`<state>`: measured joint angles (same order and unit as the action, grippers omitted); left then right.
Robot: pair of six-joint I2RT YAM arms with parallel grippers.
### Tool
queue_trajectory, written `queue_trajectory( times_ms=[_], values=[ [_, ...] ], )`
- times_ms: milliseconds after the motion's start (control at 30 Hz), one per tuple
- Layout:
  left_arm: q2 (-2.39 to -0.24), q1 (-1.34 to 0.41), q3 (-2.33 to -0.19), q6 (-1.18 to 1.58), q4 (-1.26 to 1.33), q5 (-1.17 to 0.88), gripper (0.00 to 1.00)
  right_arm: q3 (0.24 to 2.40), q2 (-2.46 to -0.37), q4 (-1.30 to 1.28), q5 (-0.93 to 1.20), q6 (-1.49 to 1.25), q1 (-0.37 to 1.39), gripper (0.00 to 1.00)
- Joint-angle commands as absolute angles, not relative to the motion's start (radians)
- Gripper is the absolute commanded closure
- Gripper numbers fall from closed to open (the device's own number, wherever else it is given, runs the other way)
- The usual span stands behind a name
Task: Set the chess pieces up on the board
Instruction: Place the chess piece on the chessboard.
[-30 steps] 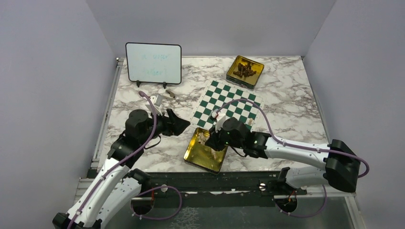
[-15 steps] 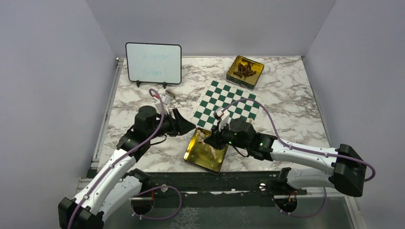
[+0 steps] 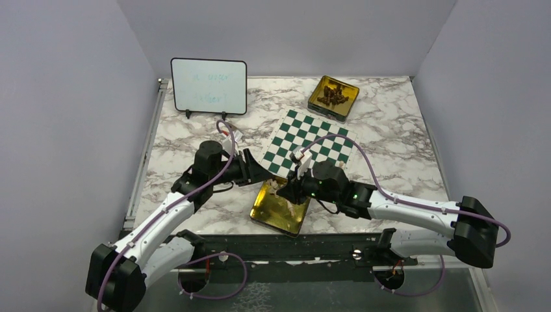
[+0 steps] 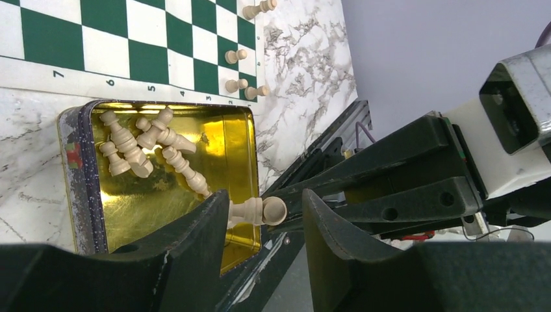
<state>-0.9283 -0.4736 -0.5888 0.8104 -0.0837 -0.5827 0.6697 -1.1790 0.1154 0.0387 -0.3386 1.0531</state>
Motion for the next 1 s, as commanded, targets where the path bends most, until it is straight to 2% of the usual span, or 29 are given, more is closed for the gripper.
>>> queue_trajectory(
  times_ms=[0,367,500,600,700,967],
  values=[
    [-0.933,-0.477,-0.567,0.828,-0.022,-0.63,0.54,0.665,-1.17,0.167,0.058,-0.322,1.06,0.9],
    [-0.943,-0.477,-0.546,0.85,0.018,-0.669,0.62,0.661,-1.189,0.165,0.033,-0.334,1.06,0.9],
    [-0.961,-0.477,-0.536,0.851,0.031,-0.697,0.71,0.663,-1.2,0.163,0.025,-0.339,1.06,0.9],
    [-0.956,-0.478,-0.534,0.844,0.029,-0.692,0.85,0.664,-1.211,0.159,0.021,-0.341,1.06,0.9],
    [-0.949,-0.476,-0.538,0.835,0.026,-0.675,0.95,0.66,-1.223,0.132,0.007,-0.364,1.06,0.91],
    [-0.934,-0.478,-0.601,0.766,-0.057,-0.523,1.0,0.601,-1.214,0.079,0.005,-0.424,1.06,0.91]
  ],
)
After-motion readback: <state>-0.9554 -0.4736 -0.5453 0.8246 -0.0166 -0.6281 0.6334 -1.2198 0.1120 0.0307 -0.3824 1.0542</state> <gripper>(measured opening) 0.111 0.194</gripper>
